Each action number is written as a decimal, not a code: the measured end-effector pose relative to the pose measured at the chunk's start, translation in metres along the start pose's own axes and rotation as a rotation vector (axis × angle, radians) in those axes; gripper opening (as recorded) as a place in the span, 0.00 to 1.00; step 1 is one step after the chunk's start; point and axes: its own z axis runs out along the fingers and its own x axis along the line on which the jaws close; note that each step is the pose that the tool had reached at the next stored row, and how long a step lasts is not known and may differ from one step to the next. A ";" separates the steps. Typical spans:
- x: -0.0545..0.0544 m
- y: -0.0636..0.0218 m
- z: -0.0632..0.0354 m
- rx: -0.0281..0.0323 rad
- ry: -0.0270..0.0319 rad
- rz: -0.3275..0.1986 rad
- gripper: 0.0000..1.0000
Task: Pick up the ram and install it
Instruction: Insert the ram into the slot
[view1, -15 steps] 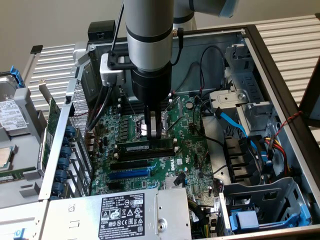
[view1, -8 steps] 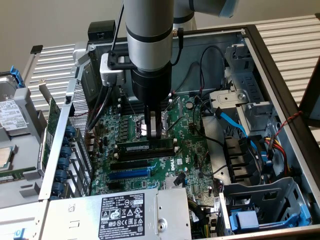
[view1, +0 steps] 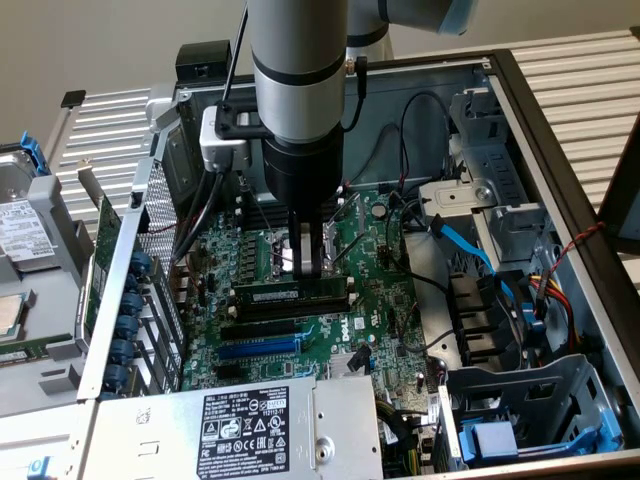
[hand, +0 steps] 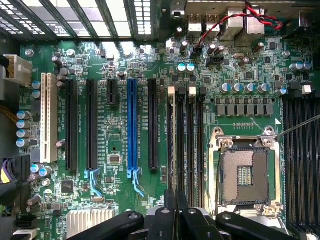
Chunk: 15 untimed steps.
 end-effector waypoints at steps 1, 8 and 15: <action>0.000 0.0000 0.0000 0.0000 0.0000 0.000 0.12; 0.000 0.0000 0.0001 -0.0002 0.0002 -0.006 0.12; -0.001 0.0000 0.0004 -0.0005 0.0005 -0.012 0.12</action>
